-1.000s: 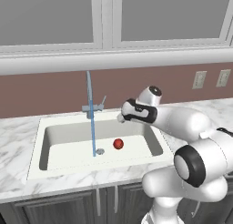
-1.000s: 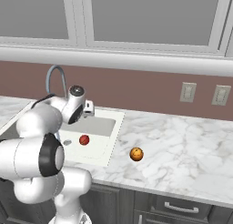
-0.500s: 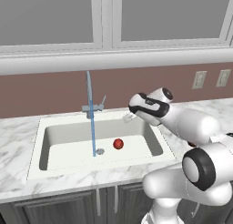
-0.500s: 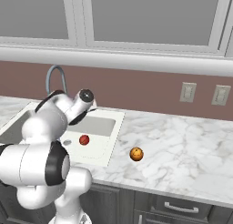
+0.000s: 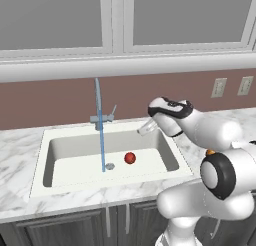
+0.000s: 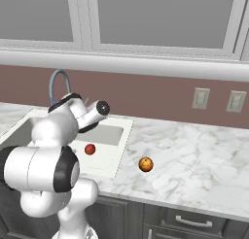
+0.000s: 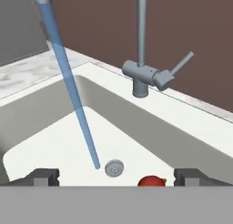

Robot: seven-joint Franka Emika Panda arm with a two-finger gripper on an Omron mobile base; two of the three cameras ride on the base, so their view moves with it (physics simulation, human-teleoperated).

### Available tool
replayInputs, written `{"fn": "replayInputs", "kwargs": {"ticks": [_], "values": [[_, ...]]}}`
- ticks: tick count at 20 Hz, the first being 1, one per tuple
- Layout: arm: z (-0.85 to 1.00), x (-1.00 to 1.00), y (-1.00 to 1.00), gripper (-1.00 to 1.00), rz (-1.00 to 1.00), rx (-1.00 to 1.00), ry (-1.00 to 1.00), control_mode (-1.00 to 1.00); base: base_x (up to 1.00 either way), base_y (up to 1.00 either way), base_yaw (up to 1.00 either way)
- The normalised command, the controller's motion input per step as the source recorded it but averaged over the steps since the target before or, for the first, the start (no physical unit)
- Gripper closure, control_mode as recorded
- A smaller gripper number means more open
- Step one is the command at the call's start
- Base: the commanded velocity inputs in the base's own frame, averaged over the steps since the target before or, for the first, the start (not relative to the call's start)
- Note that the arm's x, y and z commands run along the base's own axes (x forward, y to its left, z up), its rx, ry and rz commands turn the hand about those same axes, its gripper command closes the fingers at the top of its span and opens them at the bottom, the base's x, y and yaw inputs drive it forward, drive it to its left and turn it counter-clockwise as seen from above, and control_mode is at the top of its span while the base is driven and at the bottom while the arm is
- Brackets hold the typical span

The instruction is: Turn on the sink faucet. Then move the onion from the counter to the sink. Turn off the sink. Move the vegetable from the sink to the pot next to the stove. Finally move the pot to the front left burner.

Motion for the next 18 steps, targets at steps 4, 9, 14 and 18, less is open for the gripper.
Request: {"fn": "replayInputs", "kwargs": {"ticks": [4,9,14,18], "values": [[0.00,0.41,0.00,-1.00,0.08,0.11,0.00,-1.00,0.00,0.00,0.00],[0.11,0.36,0.00,-1.00,0.12,0.10,0.00,-1.00,0.00,0.00,0.00],[0.12,0.19,0.00,-1.00,0.15,0.09,-0.01,-1.00,0.00,0.00,0.00],[0.05,0.06,0.03,-1.00,0.16,0.07,-0.05,-1.00,0.00,0.00,0.00]]}}
